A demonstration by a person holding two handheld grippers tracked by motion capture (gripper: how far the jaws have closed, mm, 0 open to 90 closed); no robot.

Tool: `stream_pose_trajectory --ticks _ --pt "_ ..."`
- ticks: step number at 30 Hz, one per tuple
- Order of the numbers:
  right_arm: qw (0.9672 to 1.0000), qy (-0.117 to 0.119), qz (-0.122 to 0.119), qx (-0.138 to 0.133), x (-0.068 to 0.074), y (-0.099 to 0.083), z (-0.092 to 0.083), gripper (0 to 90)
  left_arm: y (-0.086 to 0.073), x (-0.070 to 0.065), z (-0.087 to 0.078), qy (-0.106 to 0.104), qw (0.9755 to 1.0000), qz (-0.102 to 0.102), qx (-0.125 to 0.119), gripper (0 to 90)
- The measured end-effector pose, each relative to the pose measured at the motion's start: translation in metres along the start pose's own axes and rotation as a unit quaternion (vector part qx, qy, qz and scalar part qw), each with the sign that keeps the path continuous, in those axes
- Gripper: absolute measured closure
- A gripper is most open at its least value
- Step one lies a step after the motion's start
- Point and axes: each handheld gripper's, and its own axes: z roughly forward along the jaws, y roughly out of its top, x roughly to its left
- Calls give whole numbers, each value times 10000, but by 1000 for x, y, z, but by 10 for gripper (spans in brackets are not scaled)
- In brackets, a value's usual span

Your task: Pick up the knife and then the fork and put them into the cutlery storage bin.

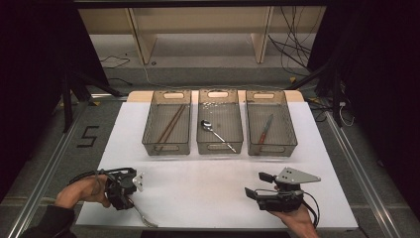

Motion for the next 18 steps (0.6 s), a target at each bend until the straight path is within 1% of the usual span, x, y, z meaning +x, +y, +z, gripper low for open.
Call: stream_pose_trajectory --ticks 2,5,7,10,13,15,18 --pt "10000 0 3 3 0 0 0 257 1 0 -1 5 9999 105 84 547" --pt "10000 -1 1 -4 0 0 0 257 1 0 -1 -16 9999 122 47 574" --pt "10000 0 5 -1 0 0 0 257 1 0 -1 -2 9998 192 74 589" --pt "10000 2 -9 -4 -1 0 0 258 0 -1 -1 -21 9998 188 53 616" --pt "10000 6 -2 0 0 0 0 258 -1 -1 -2 -24 9996 282 85 663" --pt "10000 7 2 4 0 0 0 258 -2 -1 -2 -37 9996 260 49 674" --pt "10000 5 5 6 0 0 0 258 -2 -1 -2 -38 9995 310 56 696"
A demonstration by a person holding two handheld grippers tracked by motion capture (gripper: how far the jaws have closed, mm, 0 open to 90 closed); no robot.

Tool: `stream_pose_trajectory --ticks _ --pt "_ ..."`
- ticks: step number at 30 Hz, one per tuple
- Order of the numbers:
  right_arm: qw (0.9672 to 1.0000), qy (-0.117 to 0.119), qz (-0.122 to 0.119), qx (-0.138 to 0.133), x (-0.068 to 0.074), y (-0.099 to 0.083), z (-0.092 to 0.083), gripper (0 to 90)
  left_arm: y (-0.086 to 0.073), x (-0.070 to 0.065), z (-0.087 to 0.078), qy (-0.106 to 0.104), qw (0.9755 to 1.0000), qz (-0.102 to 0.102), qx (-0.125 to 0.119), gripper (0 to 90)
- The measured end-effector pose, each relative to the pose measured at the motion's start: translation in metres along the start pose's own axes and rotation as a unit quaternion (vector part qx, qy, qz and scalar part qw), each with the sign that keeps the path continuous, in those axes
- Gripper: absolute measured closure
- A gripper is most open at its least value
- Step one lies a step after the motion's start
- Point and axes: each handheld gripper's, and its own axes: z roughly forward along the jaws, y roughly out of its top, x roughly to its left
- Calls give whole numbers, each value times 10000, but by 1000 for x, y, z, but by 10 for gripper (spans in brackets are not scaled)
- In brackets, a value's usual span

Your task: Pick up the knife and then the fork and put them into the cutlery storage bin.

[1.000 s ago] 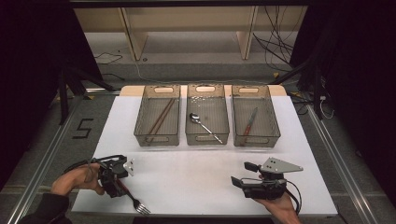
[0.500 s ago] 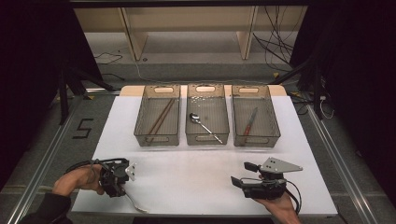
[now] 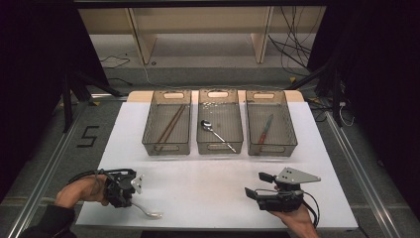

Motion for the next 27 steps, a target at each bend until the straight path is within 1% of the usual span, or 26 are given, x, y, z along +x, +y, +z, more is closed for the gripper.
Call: stream_pose_trajectory --ticks 2,6,8,10,11,14,15,16,18,21,22,23,25,27 --pt "10000 2 11 1 0 0 0 258 0 1 0 -4 10000 -3 22 729" --pt "10000 3 3 6 0 0 0 258 0 1 0 3 10000 -11 -51 790" --pt "10000 4 12 4 0 0 0 258 -1 2 0 11 10000 -1 -70 794" --pt "10000 5 15 4 0 0 0 258 -1 3 -1 47 9999 -66 -98 796" --pt "10000 7 8 -1 -1 0 0 258 -1 4 -2 54 9999 -65 -67 797" --pt "10000 7 7 -2 -1 0 0 258 -1 7 -5 150 9996 -218 -111 797" --pt "10000 7 9 -5 -1 0 0 258 0 7 -6 194 9992 -322 -167 797" --pt "10000 3 6 -9 -1 0 0 258 1 8 -9 261 9987 -379 -199 797" --pt "10000 -1 6 -7 -1 0 0 258 5 8 -12 315 9978 -509 -296 797" --pt "10000 -1 1 -7 -1 0 0 258 13 8 -17 394 9956 -727 -432 797" --pt "10000 -4 11 -1 -1 0 0 258 15 9 -19 405 9954 -751 -445 797" --pt "10000 -2 5 -3 -1 0 0 258 18 10 -21 368 9947 -823 -503 797" --pt "10000 -4 3 -11 -1 0 0 258 22 11 -25 402 9929 -951 -589 797" --pt "10000 -8 7 -8 0 0 0 257 27 12 -30 451 9915 -993 -711 797"
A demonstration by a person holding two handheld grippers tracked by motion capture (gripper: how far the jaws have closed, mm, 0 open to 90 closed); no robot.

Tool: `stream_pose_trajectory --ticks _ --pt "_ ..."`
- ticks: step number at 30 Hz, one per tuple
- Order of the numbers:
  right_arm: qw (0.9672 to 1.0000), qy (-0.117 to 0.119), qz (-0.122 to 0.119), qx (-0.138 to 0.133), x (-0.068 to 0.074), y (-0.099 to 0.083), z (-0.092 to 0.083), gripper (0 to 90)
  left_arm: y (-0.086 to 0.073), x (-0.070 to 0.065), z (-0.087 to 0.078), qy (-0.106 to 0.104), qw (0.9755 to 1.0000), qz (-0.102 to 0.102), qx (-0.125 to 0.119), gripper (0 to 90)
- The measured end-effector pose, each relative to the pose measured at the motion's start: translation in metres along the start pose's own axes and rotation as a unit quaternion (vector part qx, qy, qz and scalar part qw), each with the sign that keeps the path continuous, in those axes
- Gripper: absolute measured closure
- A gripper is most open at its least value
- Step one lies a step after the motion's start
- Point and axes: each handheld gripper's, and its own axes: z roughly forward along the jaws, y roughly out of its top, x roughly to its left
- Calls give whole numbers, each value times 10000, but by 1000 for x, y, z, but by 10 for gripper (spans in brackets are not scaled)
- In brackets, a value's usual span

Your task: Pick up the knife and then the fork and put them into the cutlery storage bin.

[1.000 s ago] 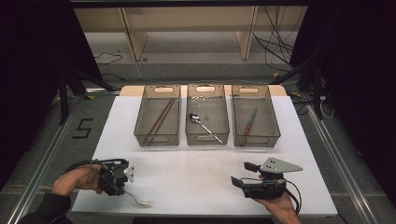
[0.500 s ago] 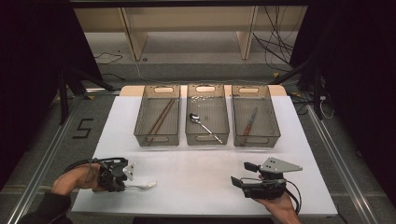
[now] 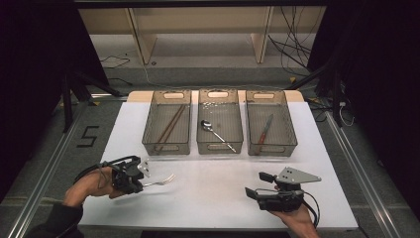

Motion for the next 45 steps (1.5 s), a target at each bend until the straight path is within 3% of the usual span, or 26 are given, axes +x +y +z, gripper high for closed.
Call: stream_pose_trajectory --ticks 2,5,10,14,15,19,22,24,28,30,35,39,45 --pt "10000 0 4 -3 0 0 0 257 7 1 -4 34 9993 -228 -279 796" --pt "10000 0 -3 -11 0 0 0 257 17 3 -10 85 9974 -416 -578 796" --pt "10000 -8 -3 -24 0 0 0 257 39 5 -18 -37 9929 -710 -956 796" --pt "10000 -5 -9 -38 0 0 -1 257 58 7 -24 -155 9851 -997 -1393 796" --pt "10000 -6 -11 -39 0 0 -1 257 65 8 -25 -169 9818 -1108 -1535 796" --pt "10000 -9 -12 -49 -1 0 -1 257 85 12 -30 -179 9740 -1282 -1857 796" --pt "10000 -6 -5 -51 -1 0 -2 257 104 16 -34 -253 9660 -1412 -2149 796" --pt "10000 -6 5 -56 -2 -1 -2 256 115 18 -36 -244 9638 -1432 -2238 796" --pt "10000 1 6 -61 -3 -1 -2 256 139 22 -39 -311 9561 -1515 -2487 796" --pt "10000 1 6 -72 -3 -1 -2 256 150 24 -39 -286 9552 -1496 -2539 796" --pt "9999 1 28 -99 -7 -2 -3 256 177 30 -41 -390 9436 -1646 -2847 796" --pt "9999 8 27 -105 -7 -2 -2 256 200 34 -42 -380 9382 -1666 -3009 796" --pt "9999 12 13 -109 -6 -2 -3 256 235 35 -45 -452 9335 -1614 -3170 796"
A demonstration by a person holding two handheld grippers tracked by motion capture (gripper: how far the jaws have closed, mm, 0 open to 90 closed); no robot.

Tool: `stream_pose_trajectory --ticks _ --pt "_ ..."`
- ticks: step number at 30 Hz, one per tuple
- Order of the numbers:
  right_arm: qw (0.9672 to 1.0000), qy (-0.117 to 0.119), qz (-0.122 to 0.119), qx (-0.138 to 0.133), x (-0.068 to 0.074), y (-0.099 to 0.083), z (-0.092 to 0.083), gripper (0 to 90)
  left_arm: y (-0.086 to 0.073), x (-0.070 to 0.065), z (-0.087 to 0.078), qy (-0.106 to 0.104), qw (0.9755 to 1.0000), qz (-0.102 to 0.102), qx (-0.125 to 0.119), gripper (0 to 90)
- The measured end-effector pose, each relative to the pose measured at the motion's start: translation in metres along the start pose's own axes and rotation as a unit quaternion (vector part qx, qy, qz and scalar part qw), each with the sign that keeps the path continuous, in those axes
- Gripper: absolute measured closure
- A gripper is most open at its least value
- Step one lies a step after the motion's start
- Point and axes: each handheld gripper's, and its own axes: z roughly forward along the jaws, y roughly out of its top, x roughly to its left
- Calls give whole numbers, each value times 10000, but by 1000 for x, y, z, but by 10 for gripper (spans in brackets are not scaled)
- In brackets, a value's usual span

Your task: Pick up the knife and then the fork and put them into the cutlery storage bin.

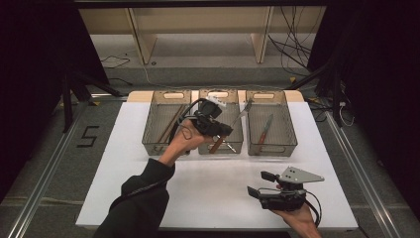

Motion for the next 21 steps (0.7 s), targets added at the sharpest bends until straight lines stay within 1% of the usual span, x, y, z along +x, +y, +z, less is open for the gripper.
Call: stream_pose_trajectory --ticks 1,4,7,8,11,12,13,14,21 --pt "10000 1 -5 0 0 0 0 256 6 -1 4 -23 10000 11 -15 796" --pt "10000 15 -25 16 2 0 1 256 17 -4 13 -66 9999 -62 -104 796" --pt "10000 25 -25 22 2 0 1 256 30 -6 25 -64 9998 -60 -165 796" --pt "10000 15 -8 23 2 0 1 256 34 -6 29 -50 9997 -73 -221 795" --pt "10000 15 -14 -3 1 0 -1 256 43 -2 38 -172 9991 -254 -288 796" --pt "10000 12 6 4 1 0 -1 256 45 -1 41 -141 9991 -275 -276 796" --pt "10000 14 5 5 1 0 -1 256 47 -1 44 -101 9994 -233 -241 796" --pt "10000 10 -9 -1 1 0 -1 256 50 0 47 -77 9994 -245 -248 796" --pt "10000 25 5 4 2 0 -1 256 62 -1 65 -99 9988 -362 -316 796"
